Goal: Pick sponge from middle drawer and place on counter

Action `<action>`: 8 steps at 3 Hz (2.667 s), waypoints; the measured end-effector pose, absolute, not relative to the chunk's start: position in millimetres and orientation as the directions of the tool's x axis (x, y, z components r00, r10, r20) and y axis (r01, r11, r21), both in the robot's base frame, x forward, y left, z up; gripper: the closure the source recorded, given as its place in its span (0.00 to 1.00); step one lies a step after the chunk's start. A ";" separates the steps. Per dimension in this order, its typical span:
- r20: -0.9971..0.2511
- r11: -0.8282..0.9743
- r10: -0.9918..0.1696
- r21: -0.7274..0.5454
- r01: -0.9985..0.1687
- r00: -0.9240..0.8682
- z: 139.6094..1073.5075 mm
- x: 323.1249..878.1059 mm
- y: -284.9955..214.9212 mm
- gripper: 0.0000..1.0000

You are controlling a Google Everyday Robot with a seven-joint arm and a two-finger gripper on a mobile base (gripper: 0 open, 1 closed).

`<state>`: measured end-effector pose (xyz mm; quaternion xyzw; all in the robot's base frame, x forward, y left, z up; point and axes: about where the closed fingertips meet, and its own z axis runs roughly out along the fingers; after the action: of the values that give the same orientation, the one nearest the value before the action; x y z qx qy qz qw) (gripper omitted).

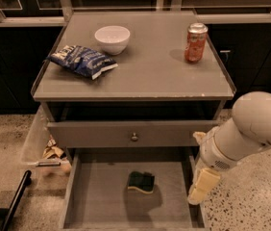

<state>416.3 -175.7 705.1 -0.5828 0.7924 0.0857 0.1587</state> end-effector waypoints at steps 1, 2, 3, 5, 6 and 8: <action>-0.414 0.323 -0.862 0.002 -0.946 -0.294 653.1 410.1 -154.3 0.00; -0.497 0.344 -0.814 0.002 -0.939 -0.299 601.1 418.8 -133.8 0.00; -0.549 0.351 -0.784 -0.005 -0.937 -0.290 559.8 433.2 -118.2 0.00; -0.563 0.358 -0.771 0.004 -0.934 -0.298 545.9 434.4 -110.7 0.00; -0.582 0.351 -0.765 -0.021 -0.936 -0.274 520.5 441.7 -96.2 0.00; -0.664 0.320 -0.722 -0.074 -0.945 -0.193 466.3 488.8 -76.7 0.00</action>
Offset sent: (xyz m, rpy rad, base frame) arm 0.0241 0.0647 -0.1661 0.2866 -0.0770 -0.0761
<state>488.8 -76.7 466.3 -0.5547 0.7511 0.1797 0.3096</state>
